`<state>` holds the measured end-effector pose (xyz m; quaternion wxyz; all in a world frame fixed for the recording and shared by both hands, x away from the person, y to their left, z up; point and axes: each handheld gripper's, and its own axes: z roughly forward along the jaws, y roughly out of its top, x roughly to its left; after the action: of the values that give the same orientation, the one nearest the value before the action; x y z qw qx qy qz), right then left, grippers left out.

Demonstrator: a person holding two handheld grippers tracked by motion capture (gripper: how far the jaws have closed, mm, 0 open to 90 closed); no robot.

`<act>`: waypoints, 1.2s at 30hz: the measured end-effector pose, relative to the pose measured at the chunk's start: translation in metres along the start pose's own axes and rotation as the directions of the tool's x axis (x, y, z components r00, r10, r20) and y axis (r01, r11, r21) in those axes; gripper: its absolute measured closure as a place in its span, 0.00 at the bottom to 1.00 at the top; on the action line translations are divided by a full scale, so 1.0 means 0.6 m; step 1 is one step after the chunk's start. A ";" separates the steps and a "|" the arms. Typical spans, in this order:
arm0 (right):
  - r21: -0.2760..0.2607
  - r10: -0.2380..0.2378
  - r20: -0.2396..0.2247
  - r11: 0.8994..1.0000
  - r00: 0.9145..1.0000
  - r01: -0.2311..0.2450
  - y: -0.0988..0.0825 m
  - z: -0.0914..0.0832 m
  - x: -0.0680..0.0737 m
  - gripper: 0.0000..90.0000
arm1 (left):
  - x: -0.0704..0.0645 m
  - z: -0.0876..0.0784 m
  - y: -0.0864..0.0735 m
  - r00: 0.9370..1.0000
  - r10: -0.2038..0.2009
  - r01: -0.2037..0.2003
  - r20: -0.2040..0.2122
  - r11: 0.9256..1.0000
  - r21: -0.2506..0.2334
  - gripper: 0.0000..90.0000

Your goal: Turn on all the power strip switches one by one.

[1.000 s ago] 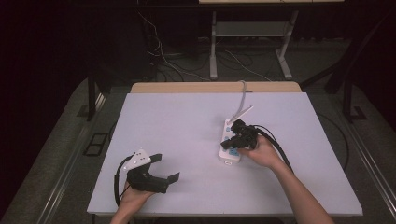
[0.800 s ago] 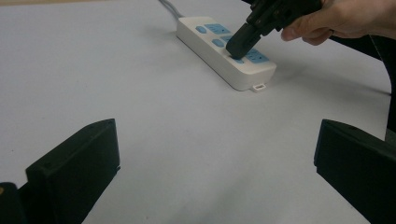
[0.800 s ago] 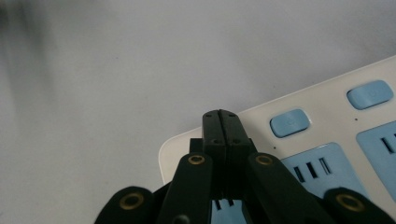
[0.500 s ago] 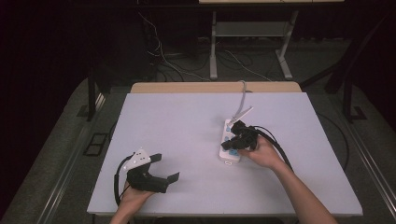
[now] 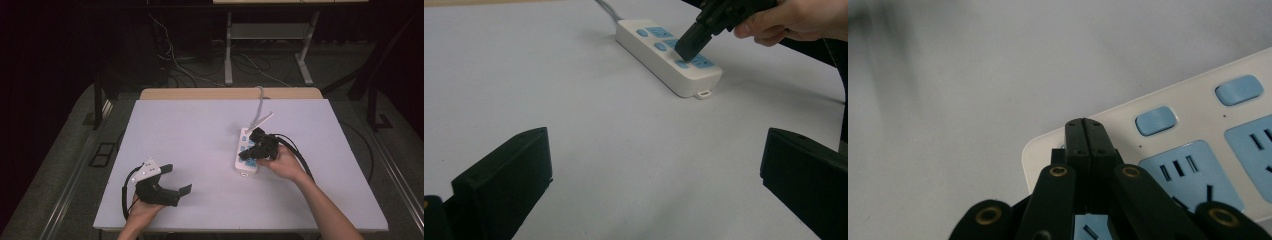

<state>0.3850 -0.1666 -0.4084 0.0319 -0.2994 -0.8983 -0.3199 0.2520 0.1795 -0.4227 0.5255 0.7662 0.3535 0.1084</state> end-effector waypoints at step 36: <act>-0.035 -0.044 0.020 0.998 0.999 0.044 0.055 -0.077 -0.008 1.00 | 0.003 0.001 0.001 1.000 -0.003 0.003 -0.011 1.000 -0.006 0.00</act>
<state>0.4010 -0.1761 -0.3546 0.0108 -0.2831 -0.8992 -0.3335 0.2537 0.1801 -0.4227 0.5261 0.7635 0.3571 0.1129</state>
